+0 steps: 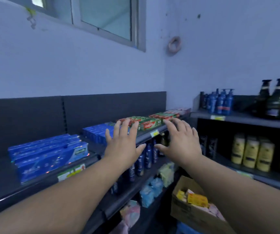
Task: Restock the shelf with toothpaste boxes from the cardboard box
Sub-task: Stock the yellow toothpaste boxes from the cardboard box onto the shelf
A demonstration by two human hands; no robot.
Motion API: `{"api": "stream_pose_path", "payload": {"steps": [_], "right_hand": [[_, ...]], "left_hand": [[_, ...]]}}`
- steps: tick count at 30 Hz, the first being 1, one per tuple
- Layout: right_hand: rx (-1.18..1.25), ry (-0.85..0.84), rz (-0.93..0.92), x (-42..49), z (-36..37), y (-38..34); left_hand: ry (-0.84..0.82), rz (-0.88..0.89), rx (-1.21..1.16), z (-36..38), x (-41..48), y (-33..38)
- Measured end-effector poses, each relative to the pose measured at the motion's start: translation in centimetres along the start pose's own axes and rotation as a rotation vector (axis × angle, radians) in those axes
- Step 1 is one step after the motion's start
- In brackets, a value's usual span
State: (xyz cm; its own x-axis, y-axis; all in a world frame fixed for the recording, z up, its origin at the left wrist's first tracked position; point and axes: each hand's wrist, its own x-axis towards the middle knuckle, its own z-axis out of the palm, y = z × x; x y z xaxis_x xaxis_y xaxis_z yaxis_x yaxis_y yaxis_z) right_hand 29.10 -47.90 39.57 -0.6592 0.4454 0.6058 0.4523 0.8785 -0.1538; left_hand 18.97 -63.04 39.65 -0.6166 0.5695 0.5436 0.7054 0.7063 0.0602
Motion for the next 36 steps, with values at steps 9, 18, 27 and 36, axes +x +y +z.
{"api": "stream_pose_path", "payload": {"steps": [9, 18, 27, 36], "right_hand": [[-0.11, -0.032, 0.238, -3.3, -2.3, 17.3], [-0.185, -0.076, 0.386, -2.9, 1.5, 26.2], [-0.247, -0.155, 0.46, 4.9, 11.6, 32.7], [-0.251, -0.276, 0.519, 14.5, 23.8, 38.4]], "left_hand": [[-0.12, 0.23, -0.091, 6.6, 3.2, 16.4], [-0.186, 0.355, -0.174, 14.5, 8.0, 23.8], [-0.239, 0.436, -0.243, 27.1, 18.6, 26.7], [-0.345, 0.485, -0.233, 40.4, 30.4, 26.5]]}}
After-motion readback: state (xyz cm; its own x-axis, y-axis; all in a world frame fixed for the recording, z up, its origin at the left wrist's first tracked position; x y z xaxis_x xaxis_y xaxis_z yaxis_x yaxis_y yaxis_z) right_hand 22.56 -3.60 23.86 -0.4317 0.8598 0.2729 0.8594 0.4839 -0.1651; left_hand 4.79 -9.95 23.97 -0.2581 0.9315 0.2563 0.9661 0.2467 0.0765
